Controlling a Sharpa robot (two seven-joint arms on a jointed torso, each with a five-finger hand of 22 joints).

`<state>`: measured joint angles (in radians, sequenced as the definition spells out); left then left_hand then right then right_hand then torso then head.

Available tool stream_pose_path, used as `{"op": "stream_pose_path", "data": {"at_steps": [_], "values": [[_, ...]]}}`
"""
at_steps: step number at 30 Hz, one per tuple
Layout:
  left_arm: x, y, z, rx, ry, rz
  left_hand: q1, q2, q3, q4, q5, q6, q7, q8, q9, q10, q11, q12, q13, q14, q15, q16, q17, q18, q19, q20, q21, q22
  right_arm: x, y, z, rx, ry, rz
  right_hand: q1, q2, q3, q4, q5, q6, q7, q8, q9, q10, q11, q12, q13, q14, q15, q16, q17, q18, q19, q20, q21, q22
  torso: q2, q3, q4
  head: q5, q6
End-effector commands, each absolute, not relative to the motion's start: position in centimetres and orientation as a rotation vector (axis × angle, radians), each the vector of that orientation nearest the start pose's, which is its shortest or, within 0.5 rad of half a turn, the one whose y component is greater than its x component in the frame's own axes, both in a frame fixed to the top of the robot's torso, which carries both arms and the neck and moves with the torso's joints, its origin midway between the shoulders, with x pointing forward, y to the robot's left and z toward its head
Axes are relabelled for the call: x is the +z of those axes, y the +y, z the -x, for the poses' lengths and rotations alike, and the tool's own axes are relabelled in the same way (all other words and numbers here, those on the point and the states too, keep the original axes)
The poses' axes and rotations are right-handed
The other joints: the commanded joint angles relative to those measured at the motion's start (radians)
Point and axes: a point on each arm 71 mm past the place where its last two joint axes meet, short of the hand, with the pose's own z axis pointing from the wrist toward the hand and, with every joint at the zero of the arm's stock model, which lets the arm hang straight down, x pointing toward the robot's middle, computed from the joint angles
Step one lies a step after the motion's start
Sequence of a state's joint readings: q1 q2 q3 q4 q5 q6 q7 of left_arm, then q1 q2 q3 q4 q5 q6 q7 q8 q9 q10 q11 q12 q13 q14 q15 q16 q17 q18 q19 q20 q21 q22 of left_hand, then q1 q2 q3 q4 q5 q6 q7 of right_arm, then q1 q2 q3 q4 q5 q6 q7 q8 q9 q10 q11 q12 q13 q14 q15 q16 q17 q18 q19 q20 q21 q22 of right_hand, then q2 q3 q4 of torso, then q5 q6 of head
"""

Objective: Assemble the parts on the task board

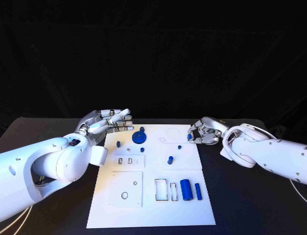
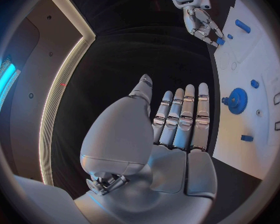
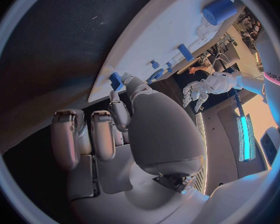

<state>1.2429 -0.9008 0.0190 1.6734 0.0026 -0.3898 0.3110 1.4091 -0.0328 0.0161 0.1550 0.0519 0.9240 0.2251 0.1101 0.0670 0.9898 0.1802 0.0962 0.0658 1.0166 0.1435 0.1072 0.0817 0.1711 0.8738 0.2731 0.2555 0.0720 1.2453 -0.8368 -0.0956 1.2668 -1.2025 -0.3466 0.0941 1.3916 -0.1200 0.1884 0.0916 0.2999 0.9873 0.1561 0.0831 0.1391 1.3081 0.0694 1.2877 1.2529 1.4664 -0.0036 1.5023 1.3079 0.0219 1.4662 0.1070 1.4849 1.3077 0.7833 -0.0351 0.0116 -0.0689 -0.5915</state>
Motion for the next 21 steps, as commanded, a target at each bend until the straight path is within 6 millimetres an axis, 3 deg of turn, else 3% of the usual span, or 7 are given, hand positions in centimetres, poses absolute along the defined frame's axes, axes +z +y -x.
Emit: {"op": "stream_pose_path", "data": {"at_steps": [1,21], "values": [[-12.93,19.59,-47.45,-1.593,1.400,1.106,0.000,0.013,-0.007,-0.001,0.000,0.004,0.006,-0.007,0.000,-0.002,0.006,-0.006,0.000,-0.002,0.008,-0.006,-0.001,0.015,0.006,-0.002,-0.004,-0.002,-19.17,-27.38,-52.81,0.651,1.660,-0.037,0.015,0.003,0.008,-0.003,-0.007,0.012,-0.001,0.007,0.002,0.009,0.000,0.008,0.005,0.072,0.001,0.005,0.124,0.005,0.032,0.000,0.006,0.181,0.000,0.0004,0.0006,-0.001,-0.001],[-12.95,19.69,-47.50,-1.589,1.399,1.107,0.002,0.014,-0.006,-0.003,0.000,0.004,0.006,-0.008,0.000,-0.003,0.006,-0.007,0.000,-0.002,0.008,-0.007,-0.002,0.015,0.007,-0.002,-0.005,-0.002,-19.59,-27.32,-53.13,0.635,1.675,-0.041,0.020,0.010,0.023,-0.012,-0.013,0.041,-0.009,0.020,0.008,0.023,-0.007,0.022,0.020,0.073,-0.004,0.008,0.129,0.003,0.037,-0.004,0.011,0.187,0.000,0.0003,-0.0005,0.001,-0.005]]}}
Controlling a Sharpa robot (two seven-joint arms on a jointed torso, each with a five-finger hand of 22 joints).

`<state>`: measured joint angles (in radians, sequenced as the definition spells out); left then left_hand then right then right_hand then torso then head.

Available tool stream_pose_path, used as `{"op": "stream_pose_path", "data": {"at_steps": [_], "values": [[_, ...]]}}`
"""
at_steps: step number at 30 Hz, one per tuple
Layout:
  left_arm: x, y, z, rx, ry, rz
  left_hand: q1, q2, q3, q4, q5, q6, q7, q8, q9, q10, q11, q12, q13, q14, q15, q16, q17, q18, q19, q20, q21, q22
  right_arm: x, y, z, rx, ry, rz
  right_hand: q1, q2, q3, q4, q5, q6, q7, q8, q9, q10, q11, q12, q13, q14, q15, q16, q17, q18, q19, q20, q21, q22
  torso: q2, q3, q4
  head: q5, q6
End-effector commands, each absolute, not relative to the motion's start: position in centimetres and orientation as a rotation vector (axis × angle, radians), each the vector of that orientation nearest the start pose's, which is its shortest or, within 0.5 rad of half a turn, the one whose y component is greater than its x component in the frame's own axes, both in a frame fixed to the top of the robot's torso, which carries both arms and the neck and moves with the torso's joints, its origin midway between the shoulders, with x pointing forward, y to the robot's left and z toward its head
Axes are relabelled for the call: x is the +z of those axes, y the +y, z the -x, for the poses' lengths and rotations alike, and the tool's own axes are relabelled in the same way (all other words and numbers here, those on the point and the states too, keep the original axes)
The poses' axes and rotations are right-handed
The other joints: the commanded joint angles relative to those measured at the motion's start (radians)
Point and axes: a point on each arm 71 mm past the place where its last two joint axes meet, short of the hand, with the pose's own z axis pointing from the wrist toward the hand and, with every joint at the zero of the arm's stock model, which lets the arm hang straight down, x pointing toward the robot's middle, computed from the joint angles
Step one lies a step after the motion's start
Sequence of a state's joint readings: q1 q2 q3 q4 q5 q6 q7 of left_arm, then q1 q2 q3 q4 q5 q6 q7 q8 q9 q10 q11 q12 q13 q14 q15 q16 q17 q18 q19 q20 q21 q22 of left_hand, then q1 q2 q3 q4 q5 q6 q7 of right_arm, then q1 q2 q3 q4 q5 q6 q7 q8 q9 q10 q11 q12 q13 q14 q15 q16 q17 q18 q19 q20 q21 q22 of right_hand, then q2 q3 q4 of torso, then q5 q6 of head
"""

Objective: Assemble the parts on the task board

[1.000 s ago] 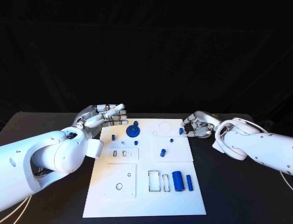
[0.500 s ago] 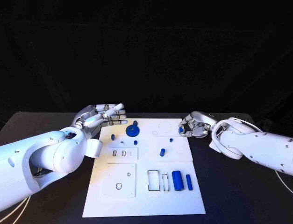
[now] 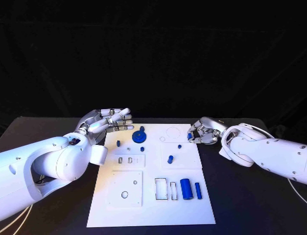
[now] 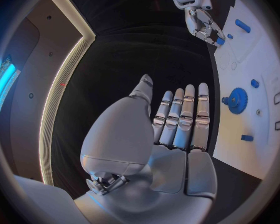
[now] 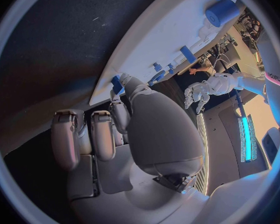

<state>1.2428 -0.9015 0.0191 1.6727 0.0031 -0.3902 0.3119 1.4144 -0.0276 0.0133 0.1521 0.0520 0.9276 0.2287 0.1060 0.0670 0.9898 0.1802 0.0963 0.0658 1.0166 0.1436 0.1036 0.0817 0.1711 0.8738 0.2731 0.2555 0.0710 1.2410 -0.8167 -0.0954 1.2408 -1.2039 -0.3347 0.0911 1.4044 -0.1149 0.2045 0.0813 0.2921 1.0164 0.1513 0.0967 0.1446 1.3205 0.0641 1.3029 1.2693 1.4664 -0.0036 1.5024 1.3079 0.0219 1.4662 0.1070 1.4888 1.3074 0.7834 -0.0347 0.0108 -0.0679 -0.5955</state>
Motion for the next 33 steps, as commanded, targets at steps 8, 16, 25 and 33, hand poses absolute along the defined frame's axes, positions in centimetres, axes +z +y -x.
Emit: {"op": "stream_pose_path", "data": {"at_steps": [8,16,25,33], "values": [[-13.0,19.7,-47.5,-1.588,1.400,1.108,-0.003,0.009,-0.004,0.000,0.000,0.000,0.003,-0.004,0.000,-0.003,0.006,-0.007,0.000,-0.002,0.008,-0.003,-0.002,0.015,0.007,-0.002,-0.005,-0.001,-19.6,-27.3,-53.2,0.626,1.664,-0.044,0.006,0.017,0.019,-0.005,-0.019,0.044,-0.017,0.025,0.010,0.023,-0.012,0.019,0.016,0.075,-0.013,0.010,0.135,0.001,0.045,-0.011,0.015,0.196,0.001,0.0003,0.0004,0.000,-0.002],[-13.0,19.7,-47.5,-1.588,1.401,1.109,-0.003,0.009,-0.004,0.000,0.000,0.000,0.003,-0.004,0.000,-0.003,0.006,-0.007,0.000,-0.002,0.008,-0.003,-0.002,0.015,0.007,-0.002,-0.005,-0.001,-19.4,-27.2,-53.2,0.599,1.628,-0.072,-0.010,0.029,0.022,0.001,-0.026,0.069,-0.030,0.043,0.018,0.035,-0.023,0.029,0.027,0.075,-0.022,0.011,0.137,-0.001,0.050,-0.019,0.020,0.202,0.000,-0.0004,-0.0001,0.000,-0.003],[-13.0,19.8,-47.6,-1.586,1.402,1.110,-0.002,0.010,-0.003,0.000,0.000,0.001,0.003,-0.004,0.000,-0.003,0.006,-0.007,0.000,-0.002,0.008,-0.004,-0.002,0.015,0.007,-0.002,-0.005,-0.001,-19.1,-27.1,-53.1,0.548,1.581,-0.105,-0.013,0.039,0.032,-0.001,-0.002,0.069,-0.035,0.048,0.021,0.040,-0.028,0.031,0.030,0.075,-0.027,0.009,0.135,-0.001,0.051,-0.025,0.020,0.203,0.000,-0.0001,0.0003,0.002,-0.005],[-13.1,19.9,-47.7,-1.581,1.402,1.113,-0.002,0.011,-0.003,-0.001,0.000,0.001,0.003,-0.004,0.000,-0.003,0.006,-0.008,0.000,-0.001,0.008,-0.005,-0.002,0.015,0.007,-0.002,-0.005,-0.001,-18.4,-25.4,-51.8,0.578,1.576,-0.129,0.013,0.057,0.073,-0.025,-0.002,0.066,-0.035,0.052,0.024,0.038,-0.030,0.027,0.029,0.075,-0.030,0.008,0.134,-0.002,0.053,-0.030,0.022,0.206,-0.002,-0.0014,-0.0006,0.003,-0.007]]}}
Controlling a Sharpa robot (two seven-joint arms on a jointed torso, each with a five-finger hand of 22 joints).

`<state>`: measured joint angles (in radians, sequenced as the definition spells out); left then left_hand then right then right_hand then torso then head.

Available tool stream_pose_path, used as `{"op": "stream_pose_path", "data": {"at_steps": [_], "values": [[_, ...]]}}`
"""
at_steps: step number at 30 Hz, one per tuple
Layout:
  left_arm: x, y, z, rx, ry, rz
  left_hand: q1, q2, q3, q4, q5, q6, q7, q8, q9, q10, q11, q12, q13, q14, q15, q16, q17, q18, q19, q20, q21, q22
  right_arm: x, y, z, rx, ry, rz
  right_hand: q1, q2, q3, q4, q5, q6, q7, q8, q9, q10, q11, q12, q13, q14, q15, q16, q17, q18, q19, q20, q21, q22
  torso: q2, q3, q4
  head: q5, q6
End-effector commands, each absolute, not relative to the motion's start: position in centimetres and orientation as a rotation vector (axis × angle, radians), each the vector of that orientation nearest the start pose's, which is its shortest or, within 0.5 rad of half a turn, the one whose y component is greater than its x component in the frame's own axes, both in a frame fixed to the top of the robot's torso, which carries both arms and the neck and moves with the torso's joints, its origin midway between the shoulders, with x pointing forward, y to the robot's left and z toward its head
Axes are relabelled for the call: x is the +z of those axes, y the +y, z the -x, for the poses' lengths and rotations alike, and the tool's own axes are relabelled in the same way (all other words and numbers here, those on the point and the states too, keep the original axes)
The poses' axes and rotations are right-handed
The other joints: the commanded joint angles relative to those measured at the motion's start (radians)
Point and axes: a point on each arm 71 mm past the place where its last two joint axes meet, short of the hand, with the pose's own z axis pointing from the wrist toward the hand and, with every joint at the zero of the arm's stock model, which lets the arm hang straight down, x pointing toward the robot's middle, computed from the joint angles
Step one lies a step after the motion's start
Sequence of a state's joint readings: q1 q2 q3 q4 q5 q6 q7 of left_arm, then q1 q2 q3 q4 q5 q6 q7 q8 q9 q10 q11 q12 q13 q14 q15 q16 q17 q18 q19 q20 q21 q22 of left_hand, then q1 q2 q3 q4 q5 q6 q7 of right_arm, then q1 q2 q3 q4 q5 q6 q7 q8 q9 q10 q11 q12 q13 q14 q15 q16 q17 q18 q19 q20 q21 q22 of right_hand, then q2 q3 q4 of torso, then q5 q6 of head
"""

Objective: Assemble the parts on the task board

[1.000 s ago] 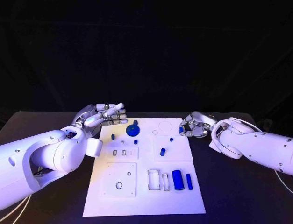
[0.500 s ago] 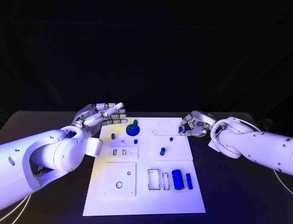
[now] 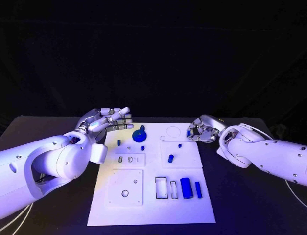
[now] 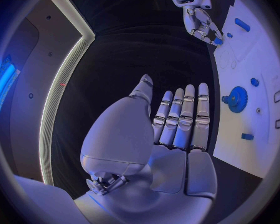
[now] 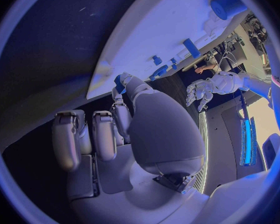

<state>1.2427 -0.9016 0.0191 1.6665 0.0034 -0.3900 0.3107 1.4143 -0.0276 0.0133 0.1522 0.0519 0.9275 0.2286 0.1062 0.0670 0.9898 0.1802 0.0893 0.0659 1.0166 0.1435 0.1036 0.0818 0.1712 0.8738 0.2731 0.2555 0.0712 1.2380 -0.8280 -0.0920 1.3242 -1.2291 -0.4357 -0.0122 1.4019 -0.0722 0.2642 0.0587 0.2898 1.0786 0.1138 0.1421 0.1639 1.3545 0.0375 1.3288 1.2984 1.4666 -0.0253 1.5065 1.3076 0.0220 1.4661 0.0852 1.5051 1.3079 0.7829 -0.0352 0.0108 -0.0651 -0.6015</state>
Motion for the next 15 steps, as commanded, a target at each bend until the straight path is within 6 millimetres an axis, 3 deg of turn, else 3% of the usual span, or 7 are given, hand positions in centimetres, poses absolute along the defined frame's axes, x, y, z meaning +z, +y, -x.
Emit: {"op": "stream_pose_path", "data": {"at_steps": [1,9,15], "values": [[-13.1,19.9,-47.7,-1.580,1.402,1.113,-0.002,0.011,-0.003,-0.001,0.000,0.001,0.003,-0.005,0.000,-0.003,0.007,-0.001,0.000,-0.001,0.008,-0.005,-0.002,0.014,0.007,-0.002,-0.005,-0.001,-18.2,-25.0,-51.6,0.582,1.576,-0.132,0.016,0.015,0.014,-0.003,0.000,0.003,0.003,0.006,0.005,0.004,-0.003,0.001,0.000,0.075,-0.008,0.004,0.134,-0.002,0.054,-0.008,0.006,0.206,-0.001,-0.0007,-0.0002,0.000,0.000],[-13.2,20.1,-47.9,-1.571,1.401,1.118,0.009,0.015,0.000,-0.009,0.000,0.001,0.002,-0.007,0.000,-0.002,0.006,-0.003,0.000,0.000,0.008,-0.008,-0.002,0.014,0.009,-0.002,-0.007,-0.002,-16.8,-21.2,-49.9,0.642,1.599,-0.094,0.010,0.016,0.023,-0.004,0.003,0.000,0.004,0.006,0.005,0.003,-0.002,0.000,-0.001,0.074,-0.007,0.003,0.132,-0.003,0.056,-0.008,0.009,0.208,-0.008,-0.0034,0.0008,0.010,-0.002],[-13.3,20.2,-48.2,-1.564,1.400,1.122,0.011,0.016,0.000,-0.010,0.000,0.001,0.002,-0.008,0.000,-0.002,0.006,-0.004,0.000,0.000,0.008,-0.009,-0.002,0.014,0.009,-0.002,-0.007,-0.002,-16.5,-17.4,-48.9,0.678,1.621,-0.029,-0.006,0.013,0.028,0.001,0.007,0.000,0.005,0.008,0.006,0.007,-0.001,0.003,0.003,0.074,-0.006,0.002,0.130,-0.005,0.059,-0.007,0.012,0.212,-0.018,-0.0076,0.0029,0.033,-0.012]]}}
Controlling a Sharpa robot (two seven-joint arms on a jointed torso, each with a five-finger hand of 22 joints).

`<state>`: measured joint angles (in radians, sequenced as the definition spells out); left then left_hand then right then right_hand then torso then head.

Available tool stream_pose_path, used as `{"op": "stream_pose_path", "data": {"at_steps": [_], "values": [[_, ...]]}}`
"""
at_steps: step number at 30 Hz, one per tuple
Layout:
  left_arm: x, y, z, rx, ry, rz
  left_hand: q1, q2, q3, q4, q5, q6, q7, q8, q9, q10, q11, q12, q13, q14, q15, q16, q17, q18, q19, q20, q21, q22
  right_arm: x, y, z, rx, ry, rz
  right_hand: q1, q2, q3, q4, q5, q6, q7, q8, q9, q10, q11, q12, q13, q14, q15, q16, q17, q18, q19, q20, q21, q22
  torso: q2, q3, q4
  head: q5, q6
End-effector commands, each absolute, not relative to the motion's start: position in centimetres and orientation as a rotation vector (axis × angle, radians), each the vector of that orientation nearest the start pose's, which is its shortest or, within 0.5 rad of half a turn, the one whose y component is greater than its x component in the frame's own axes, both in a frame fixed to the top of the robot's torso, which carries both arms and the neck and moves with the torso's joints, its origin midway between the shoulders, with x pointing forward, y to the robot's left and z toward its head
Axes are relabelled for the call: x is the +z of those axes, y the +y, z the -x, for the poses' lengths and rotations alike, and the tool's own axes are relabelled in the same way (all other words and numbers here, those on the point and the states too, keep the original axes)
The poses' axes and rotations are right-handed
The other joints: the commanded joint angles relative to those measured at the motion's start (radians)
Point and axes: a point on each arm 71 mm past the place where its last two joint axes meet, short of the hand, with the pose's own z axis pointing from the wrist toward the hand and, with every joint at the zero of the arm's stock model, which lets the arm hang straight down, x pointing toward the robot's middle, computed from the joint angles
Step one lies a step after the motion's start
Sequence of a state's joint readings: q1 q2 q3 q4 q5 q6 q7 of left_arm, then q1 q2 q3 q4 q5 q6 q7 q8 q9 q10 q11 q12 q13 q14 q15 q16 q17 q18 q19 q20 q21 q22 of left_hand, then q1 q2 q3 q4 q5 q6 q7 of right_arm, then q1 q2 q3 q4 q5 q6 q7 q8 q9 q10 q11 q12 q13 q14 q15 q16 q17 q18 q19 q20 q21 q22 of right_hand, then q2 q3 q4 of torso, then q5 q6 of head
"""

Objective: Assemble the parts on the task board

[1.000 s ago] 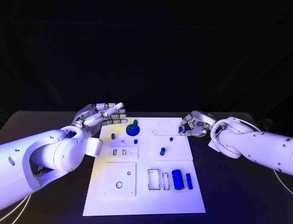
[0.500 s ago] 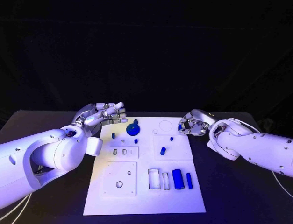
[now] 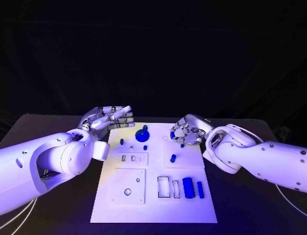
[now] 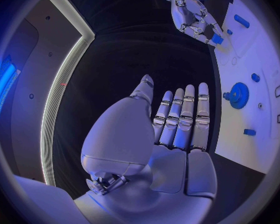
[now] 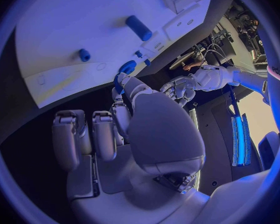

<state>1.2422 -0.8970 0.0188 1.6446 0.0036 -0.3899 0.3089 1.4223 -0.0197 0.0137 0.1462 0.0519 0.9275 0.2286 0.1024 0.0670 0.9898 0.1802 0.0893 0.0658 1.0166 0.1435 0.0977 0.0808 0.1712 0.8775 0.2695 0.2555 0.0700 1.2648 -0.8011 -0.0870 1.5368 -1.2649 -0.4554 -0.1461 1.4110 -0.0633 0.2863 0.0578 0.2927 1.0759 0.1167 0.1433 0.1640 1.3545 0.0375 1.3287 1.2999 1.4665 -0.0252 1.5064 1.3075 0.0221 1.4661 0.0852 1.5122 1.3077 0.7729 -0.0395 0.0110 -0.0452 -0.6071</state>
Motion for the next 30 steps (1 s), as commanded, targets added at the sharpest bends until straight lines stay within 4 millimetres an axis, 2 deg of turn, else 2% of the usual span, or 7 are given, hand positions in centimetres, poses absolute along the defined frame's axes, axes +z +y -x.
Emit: {"op": "stream_pose_path", "data": {"at_steps": [1,10,13,15,21,25,30], "values": [[-13.4,20.2,-48.2,-1.563,1.400,1.123,0.003,0.008,0.000,-0.004,0.000,0.001,0.002,-0.004,0.000,-0.002,0.006,-0.004,0.000,0.000,0.008,-0.003,-0.001,0.014,0.005,0.002,-0.007,-0.001,-16.5,-16.9,-48.8,0.680,1.624,-0.023,-0.016,0.004,0.006,0.002,0.004,0.003,0.002,0.007,0.006,0.007,-0.001,0.003,0.002,0.074,-0.007,0.002,0.130,-0.005,0.059,-0.007,0.005,0.213,-0.009,-0.0034,0.0036,0.018,-0.008],[-13.8,20.1,-48.3,-1.559,1.408,1.131,0.003,0.008,0.000,-0.004,0.000,0.001,0.002,-0.004,0.000,-0.002,0.006,-0.004,0.000,0.000,0.008,-0.003,-0.001,0.014,0.005,0.002,-0.007,-0.001,-17.8,-11.8,-47.9,0.713,1.662,0.044,-0.046,-0.004,0.006,0.011,0.012,0.004,-0.001,0.012,0.010,0.011,-0.003,0.006,0.004,0.073,-0.008,0.000,0.127,-0.004,0.059,-0.007,0.004,0.212,-0.022,-0.0115,0.0155,0.040,-0.027],[-13.8,20.1,-48.3,-1.558,1.409,1.132,0.003,0.008,0.000,-0.004,0.000,0.001,0.002,-0.004,0.000,-0.002,0.006,-0.004,0.000,0.000,0.008,-0.003,-0.001,0.014,0.005,0.002,-0.007,-0.001,-18.2,-10.5,-47.5,0.723,1.664,0.074,-0.048,-0.004,0.006,0.011,0.013,0.004,-0.001,0.012,0.010,0.012,-0.003,0.007,0.005,0.073,-0.008,0.000,0.127,-0.004,0.059,-0.007,0.004,0.212,-0.023,-0.0140,0.0155,0.046,-0.031],[-13.8,20.1,-48.3,-1.557,1.409,1.133,0.003,0.008,0.000,-0.004,0.000,0.001,0.002,-0.004,0.000,-0.002,0.006,-0.004,0.000,0.000,0.008,-0.003,-0.001,0.014,0.005,0.002,-0.007,-0.001,-18.6,-9.6,-47.2,0.727,1.661,0.098,-0.050,-0.005,0.005,0.012,0.014,0.005,-0.001,0.012,0.010,0.012,-0.003,0.007,0.006,0.074,-0.008,0.001,0.128,-0.005,0.060,-0.007,0.006,0.214,-0.021,-0.0126,0.0130,0.051,-0.032],[-13.8,20.2,-48.3,-1.556,1.409,1.134,0.005,0.009,0.000,-0.006,0.000,0.002,0.002,-0.004,0.000,-0.001,0.006,-0.004,0.000,0.000,0.008,-0.004,-0.001,0.014,0.006,0.002,-0.007,-0.001,-19.6,-7.6,-46.6,0.738,1.658,0.144,-0.057,-0.009,0.004,0.013,0.017,0.006,-0.003,0.014,0.011,0.013,-0.004,0.008,0.007,0.074,-0.009,0.001,0.129,-0.005,0.062,-0.008,0.007,0.216,-0.021,-0.0118,0.0148,0.054,-0.039],[-13.8,20.2,-48.2,-1.557,1.409,1.134,0.005,0.009,0.000,-0.006,0.000,0.002,0.002,-0.004,0.000,-0.001,0.006,-0.004,0.000,0.001,0.008,-0.004,-0.001,0.014,0.006,0.002,-0.007,-0.001,-20.2,-6.7,-46.4,0.742,1.663,0.160,-0.064,-0.014,0.002,0.015,0.019,0.005,-0.003,0.015,0.012,0.014,-0.004,0.008,0.007,0.074,-0.009,0.001,0.129,-0.006,0.062,-0.008,0.008,0.216,-0.021,-0.0117,0.0163,0.056,-0.043],[-13.8,20.2,-48.2,-1.558,1.408,1.135,0.005,0.009,0.000,-0.005,-0.001,0.002,0.002,-0.004,0.000,-0.001,0.006,-0.004,0.000,0.001,0.008,-0.004,-0.001,0.014,0.006,0.002,-0.007,-0.001,-20.7,-6.1,-46.3,0.742,1.672,0.169,-0.066,-0.015,0.002,0.015,0.019,0.005,-0.003,0.015,0.012,0.014,-0.004,0.009,0.007,0.074,-0.009,0.001,0.129,-0.005,0.062,-0.008,0.008,0.216,-0.020,-0.0108,0.0134,0.060,-0.047]]}}
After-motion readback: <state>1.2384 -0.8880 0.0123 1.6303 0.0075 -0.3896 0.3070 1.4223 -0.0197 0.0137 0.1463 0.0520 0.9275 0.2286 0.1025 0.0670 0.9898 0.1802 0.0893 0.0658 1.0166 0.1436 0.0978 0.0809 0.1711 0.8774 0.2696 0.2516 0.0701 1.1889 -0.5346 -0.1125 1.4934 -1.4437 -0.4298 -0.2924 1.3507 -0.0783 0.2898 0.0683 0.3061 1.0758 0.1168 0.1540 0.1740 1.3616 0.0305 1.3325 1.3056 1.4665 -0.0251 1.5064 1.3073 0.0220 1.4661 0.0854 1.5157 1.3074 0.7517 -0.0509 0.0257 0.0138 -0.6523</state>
